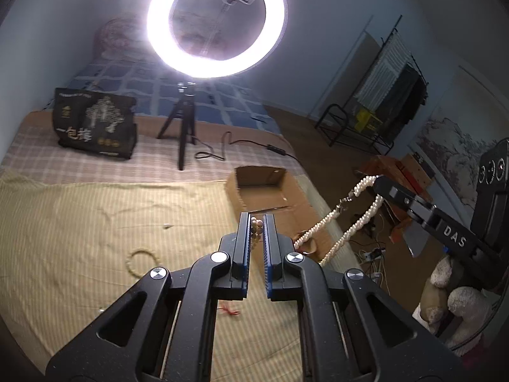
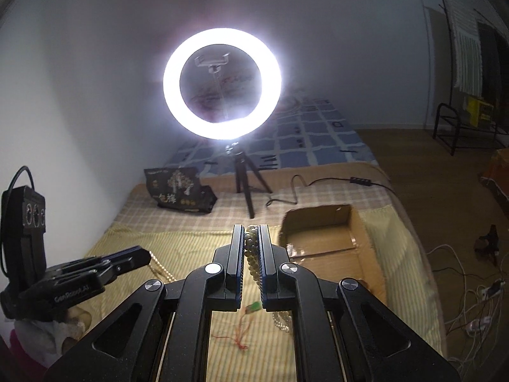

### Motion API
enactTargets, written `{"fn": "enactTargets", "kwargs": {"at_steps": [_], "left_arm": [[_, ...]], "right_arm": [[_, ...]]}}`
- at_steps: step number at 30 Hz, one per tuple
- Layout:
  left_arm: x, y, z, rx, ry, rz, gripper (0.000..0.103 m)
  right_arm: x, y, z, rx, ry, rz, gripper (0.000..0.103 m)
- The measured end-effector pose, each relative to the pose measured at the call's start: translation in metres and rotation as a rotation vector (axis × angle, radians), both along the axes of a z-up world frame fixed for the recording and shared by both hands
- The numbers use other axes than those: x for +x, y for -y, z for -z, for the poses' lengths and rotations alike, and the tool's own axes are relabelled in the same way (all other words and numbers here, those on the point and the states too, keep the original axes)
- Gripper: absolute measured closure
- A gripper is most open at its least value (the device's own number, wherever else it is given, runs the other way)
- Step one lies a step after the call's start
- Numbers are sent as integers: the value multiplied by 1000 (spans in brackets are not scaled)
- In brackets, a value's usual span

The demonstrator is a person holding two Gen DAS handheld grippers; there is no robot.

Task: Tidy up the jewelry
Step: 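Lift both pearl necklaces and carry them toward the cardboard box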

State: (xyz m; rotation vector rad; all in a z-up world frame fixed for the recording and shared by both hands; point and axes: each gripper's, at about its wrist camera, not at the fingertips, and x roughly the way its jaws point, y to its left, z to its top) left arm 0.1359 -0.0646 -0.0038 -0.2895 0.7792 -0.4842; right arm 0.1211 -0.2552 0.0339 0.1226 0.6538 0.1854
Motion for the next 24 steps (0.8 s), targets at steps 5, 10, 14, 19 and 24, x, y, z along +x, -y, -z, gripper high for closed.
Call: {"fn": "enactTargets", "kwargs": {"at_steps": [5,10,14,19,24], "left_arm": [[7,30,2,2,-6,32,98],[19,57,6,10,-11,51,98],[31,73,13,6,-24,60,98],[50,91,23,0,-43,74,98],[71,106,31,11,-56,76,98]], "right_arm": [[7,26,-2,12,1,46,97],[19,47,1,21,-8,68,97],[33,62,7,25,-20,80,97],[54,74,18,11,-45,89,97],[75,83,29,-2,-64,92,97]]}}
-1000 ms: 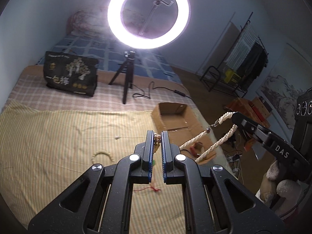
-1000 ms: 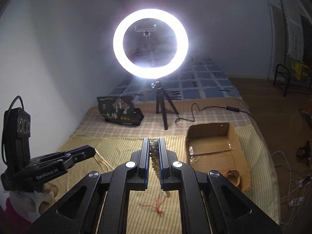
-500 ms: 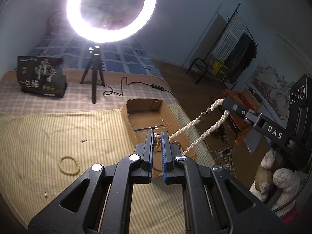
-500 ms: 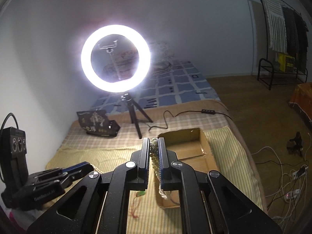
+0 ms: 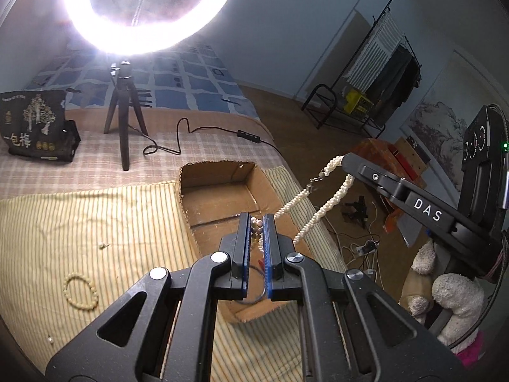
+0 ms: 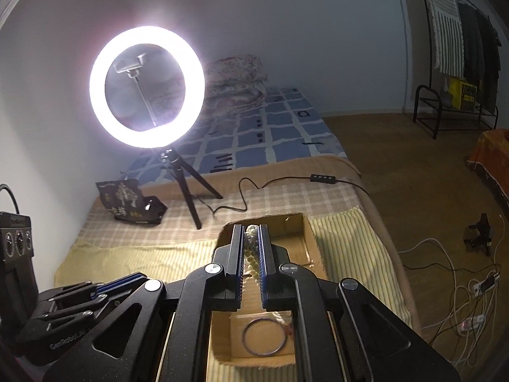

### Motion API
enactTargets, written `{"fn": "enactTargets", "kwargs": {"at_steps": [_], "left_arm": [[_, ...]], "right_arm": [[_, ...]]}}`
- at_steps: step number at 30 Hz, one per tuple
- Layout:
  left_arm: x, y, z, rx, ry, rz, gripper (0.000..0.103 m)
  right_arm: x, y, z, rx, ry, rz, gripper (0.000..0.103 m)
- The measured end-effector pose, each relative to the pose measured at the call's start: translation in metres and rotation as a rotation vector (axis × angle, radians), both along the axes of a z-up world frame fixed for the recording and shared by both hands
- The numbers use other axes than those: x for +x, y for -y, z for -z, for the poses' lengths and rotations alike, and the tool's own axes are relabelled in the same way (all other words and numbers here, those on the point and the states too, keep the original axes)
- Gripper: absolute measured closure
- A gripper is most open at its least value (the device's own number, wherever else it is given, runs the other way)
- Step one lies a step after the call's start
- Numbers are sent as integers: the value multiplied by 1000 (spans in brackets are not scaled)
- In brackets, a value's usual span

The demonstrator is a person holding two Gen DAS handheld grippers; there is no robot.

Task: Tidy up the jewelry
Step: 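Lift both pearl necklaces and carry them toward the cardboard box, then lower both necklaces into the box and open both tools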

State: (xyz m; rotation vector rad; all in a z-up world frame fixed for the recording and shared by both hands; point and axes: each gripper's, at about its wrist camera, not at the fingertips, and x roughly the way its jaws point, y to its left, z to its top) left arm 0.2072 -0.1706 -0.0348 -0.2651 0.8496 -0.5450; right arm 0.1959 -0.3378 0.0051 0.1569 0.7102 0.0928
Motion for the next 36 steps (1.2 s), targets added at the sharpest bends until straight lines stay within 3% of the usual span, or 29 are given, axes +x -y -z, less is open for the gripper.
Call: {"fn": "enactTargets", "kwargs": {"at_steps": [17,36], "left_arm": [[47,25,44,65,-63,1,98],[51,34,58,118,-94,4,98]], "right_arm": [[70,21,50,-20,-83,0,97],[77,34,79,24,-156,2,95]]}}
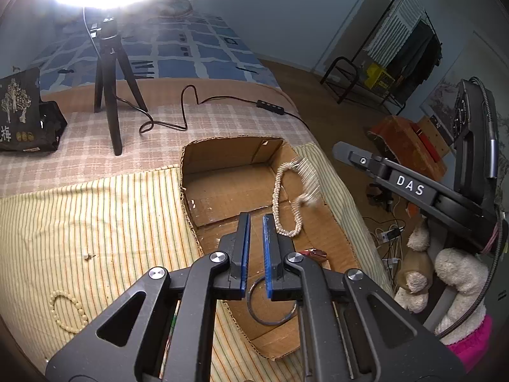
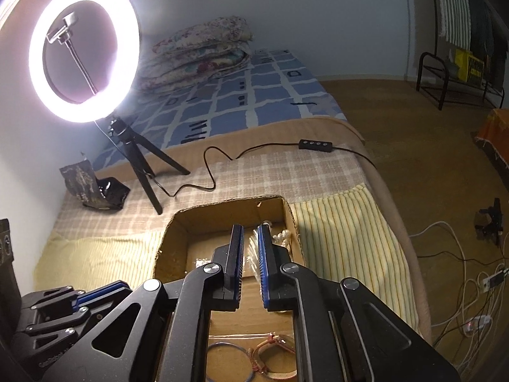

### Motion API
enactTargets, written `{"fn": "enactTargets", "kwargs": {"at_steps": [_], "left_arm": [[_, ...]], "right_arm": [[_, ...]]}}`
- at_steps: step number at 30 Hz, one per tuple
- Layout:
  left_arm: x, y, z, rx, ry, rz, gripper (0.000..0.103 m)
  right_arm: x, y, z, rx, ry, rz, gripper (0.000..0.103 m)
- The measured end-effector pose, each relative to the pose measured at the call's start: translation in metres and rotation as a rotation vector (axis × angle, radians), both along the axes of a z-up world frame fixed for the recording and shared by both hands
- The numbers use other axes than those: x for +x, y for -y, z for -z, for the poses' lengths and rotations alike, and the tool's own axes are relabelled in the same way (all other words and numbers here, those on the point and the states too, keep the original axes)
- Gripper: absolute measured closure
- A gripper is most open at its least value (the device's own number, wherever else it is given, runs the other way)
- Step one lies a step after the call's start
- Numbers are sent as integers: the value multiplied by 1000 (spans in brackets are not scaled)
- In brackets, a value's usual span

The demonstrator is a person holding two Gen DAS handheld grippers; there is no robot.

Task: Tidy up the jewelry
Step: 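Lower both necklaces into the box and open both tools, then move both open tools back over the bed toward the remaining jewelry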

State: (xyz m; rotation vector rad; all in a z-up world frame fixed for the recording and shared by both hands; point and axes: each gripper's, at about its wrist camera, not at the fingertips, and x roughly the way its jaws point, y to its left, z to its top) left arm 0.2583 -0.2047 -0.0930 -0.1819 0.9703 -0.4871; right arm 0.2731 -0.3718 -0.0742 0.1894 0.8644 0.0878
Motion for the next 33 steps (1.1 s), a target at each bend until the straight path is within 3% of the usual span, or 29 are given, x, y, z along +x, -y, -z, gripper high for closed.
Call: {"fn": "enactTargets", "kwargs": {"at_steps": [2,3,4,5,6,8,11,33], "left_arm": [[0,1,2,13,-5,3,97],[0,1,3,19,-7,3,93],[-1,1,3,25,-6,3,77],[-2,1,2,29,1,2,57],[-3,1,1,32,10,2,50],[-6,0,-1,50,30,-3,41],[-9,1,-2,66,26,4,37],[-49,-47,-42,78,99,-24,36]], "right_arm": [[-1,1,0,-7,-1,6,90],[-2,1,0,-12,-3,8,78],[-2,1,-1,-19,-4,11,69],[-3,1,-1,-26,-1,19,49],[-5,1,-3,-38,9,31,38],[-8,1,-6,-51,26,48,38],[-9,2,-8,-50,17,52,37],[-49,-28,-47,-107,61,41,37]]}}
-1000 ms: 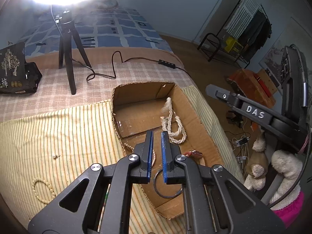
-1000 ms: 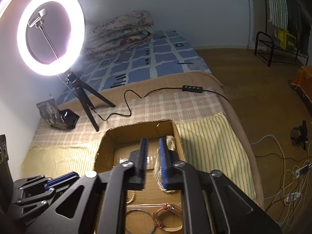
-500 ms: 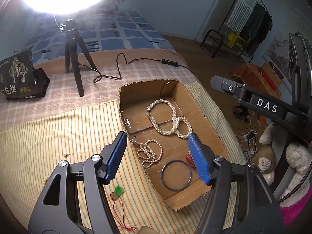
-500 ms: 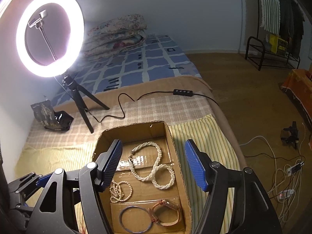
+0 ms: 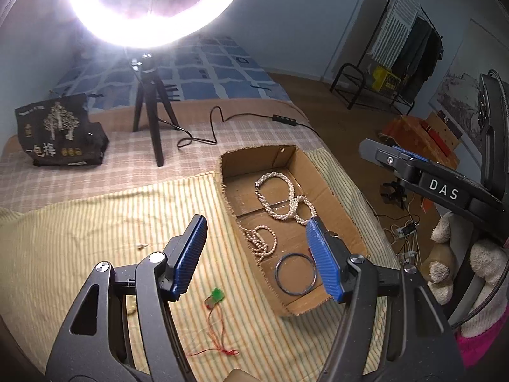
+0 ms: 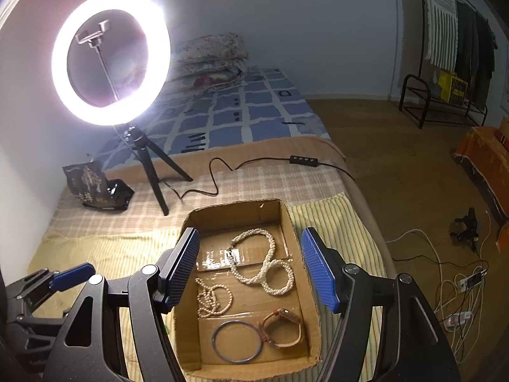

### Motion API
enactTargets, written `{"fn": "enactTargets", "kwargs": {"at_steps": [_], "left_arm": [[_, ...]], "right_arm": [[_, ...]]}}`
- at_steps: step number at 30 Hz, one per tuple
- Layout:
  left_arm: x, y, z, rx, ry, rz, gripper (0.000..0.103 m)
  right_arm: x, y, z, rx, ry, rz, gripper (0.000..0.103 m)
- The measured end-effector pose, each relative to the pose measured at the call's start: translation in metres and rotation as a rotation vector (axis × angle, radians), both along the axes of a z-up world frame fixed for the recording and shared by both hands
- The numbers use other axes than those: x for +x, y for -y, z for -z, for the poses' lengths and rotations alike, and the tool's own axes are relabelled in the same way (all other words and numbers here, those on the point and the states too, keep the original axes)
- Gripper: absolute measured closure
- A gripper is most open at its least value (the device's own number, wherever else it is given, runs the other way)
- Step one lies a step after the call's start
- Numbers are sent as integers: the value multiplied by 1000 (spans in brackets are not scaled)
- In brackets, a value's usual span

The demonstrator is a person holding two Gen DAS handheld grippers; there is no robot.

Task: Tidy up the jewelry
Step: 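Move both open tools back over the bed toward the remaining jewelry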

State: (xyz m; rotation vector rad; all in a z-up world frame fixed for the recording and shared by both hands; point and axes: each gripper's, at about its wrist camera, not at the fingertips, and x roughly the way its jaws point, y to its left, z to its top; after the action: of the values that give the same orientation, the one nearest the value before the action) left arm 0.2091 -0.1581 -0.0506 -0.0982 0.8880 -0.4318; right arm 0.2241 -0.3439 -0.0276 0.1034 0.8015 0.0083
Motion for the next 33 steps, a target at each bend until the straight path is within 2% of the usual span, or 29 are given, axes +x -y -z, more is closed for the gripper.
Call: {"fn": "enactTargets", "kwargs": {"at_steps": [9,18,19,20,21,33], "left_arm": [[-30,-39,-17,-9,36,-8,36],[-54,-80,-19,11,54,-28,36],[-57,-86,-18,12,52,-29,36],[-58,-90,-18,15,52,-30,36],[-60,-95,-17,18,50,-32,36],[-70,-153,1,46,24,-89,36]], "right_arm": [[-29,-19,-15,-4,27,-15,37],[-60,-51,-16,6,29,-78,35],[-63,-55,-15,8,30,-85,31],[-67,-59,-13,9,32,-91,23],[-70,-62,-12,8,35,-94,21],[-91,-98,29,14,-27,-175,21]]}}
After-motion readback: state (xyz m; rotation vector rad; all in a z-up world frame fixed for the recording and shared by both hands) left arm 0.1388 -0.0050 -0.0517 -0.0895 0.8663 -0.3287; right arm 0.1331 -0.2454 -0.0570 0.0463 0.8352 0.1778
